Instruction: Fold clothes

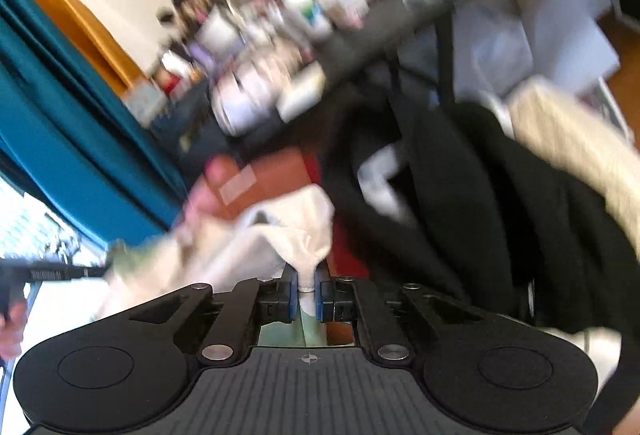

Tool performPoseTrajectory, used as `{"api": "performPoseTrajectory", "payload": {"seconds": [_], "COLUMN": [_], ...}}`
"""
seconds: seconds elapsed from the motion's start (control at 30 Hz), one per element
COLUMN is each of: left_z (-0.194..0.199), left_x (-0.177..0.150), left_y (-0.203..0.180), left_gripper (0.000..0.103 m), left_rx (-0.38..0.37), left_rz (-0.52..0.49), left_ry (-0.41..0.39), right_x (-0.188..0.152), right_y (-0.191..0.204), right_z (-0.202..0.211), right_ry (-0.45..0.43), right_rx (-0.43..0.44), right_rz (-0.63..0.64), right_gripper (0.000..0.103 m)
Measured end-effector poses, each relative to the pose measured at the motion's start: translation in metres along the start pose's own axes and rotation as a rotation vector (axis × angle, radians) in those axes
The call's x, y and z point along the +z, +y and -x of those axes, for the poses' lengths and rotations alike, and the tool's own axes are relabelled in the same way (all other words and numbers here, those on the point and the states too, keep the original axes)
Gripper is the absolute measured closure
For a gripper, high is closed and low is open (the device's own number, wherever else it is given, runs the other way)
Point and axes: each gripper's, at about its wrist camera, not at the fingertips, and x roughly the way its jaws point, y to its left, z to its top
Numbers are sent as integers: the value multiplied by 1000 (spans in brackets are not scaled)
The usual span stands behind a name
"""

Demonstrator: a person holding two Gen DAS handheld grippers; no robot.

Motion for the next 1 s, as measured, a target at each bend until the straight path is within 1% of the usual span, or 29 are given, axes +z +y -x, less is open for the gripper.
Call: {"api": "performPoseTrajectory", "payload": {"seconds": [0.13,0.23,0.3,0.33,0.4,0.43,0.5,0.57,0.6,0.63,0.67,0.7,0.73,0.77,0.8,0.83,0.9,1.0], "left_z": [41,67,77,80,79,74,58,42,35,31,30,32,33,34,35,34,28,7], "left_x": [9,-2,-19,-31,-60,-77,-107,-126,-132,-132,-129,-122,-112,-101,-89,-76,-48,-21], "left_y": [31,57,74,83,100,105,110,112,113,111,109,105,98,87,77,65,37,-11], "left_gripper": [97,97,97,97,97,97,97,95,94,89,86,77,56,42,24,23,22,22], "left_rx": [51,104,144,162,191,208,230,211,206,204,193,176,160,148,135,117,57,-30], "left_rz": [110,194,254,287,350,365,369,369,371,373,368,356,335,303,271,236,157,71], "left_ry": [-121,-169,-171,-157,-96,-51,54,147,186,201,197,177,151,122,93,69,41,58], "right_x": [50,76,89,95,105,105,100,94,89,82,74,67,61,55,50,46,37,30], "right_y": [49,81,91,94,89,80,56,32,17,4,-6,-16,-24,-28,-31,-33,-33,-27], "right_z": [16,36,50,57,68,70,67,65,60,55,52,50,49,51,52,54,61,66], "right_ry": [-138,-254,-327,-364,-417,-404,-347,-290,-241,-197,-165,-132,-113,-107,-105,-106,-112,-117], "right_rx": [65,130,146,151,131,105,39,-27,-56,-84,-110,-137,-158,-168,-170,-166,-156,-142], "right_rz": [114,167,171,169,153,141,119,97,70,41,19,-3,-21,-37,-59,-78,-99,-88], "right_gripper": [97,97,97,97,97,97,97,97,97,97,97,97,97,97,97,97,97,97]}}
